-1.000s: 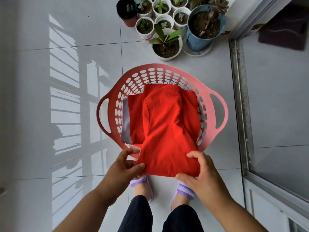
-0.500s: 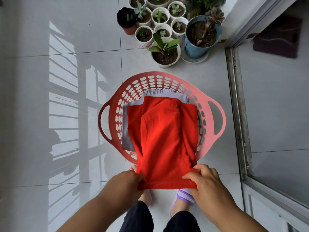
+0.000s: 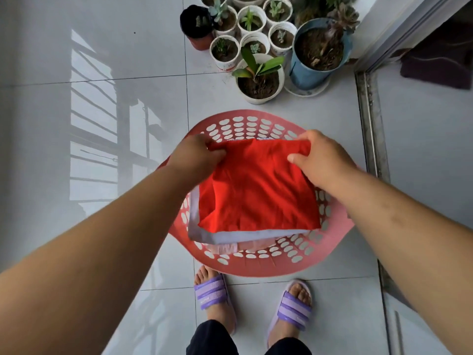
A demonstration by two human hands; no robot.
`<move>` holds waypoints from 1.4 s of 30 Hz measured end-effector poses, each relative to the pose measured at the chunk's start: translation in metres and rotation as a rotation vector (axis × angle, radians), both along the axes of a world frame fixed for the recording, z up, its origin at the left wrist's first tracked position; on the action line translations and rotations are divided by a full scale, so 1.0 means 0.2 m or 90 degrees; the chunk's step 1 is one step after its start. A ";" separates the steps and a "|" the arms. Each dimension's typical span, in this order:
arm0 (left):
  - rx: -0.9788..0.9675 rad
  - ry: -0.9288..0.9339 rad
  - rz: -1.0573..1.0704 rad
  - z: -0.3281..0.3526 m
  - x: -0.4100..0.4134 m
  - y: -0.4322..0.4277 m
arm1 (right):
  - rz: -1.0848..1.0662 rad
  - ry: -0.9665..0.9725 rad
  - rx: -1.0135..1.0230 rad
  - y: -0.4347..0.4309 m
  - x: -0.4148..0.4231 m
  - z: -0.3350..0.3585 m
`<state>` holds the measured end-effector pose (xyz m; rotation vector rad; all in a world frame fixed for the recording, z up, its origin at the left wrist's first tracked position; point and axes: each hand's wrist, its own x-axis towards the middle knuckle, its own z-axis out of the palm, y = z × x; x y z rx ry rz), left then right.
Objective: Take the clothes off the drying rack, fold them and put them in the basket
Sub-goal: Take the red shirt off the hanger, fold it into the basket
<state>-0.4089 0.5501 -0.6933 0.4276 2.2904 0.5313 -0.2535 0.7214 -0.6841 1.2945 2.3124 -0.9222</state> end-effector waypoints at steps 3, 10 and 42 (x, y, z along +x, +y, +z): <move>-0.006 0.058 0.033 -0.09 0.01 0.01 | 0.014 -0.009 0.066 -0.02 -0.05 -0.09; -0.114 0.018 -0.210 -0.24 0.32 -0.22 | 0.279 -0.110 0.052 -0.36 0.18 -0.28; -0.183 0.134 -0.356 0.70 0.15 -0.32 | 0.128 -0.086 -0.071 -0.33 0.16 0.69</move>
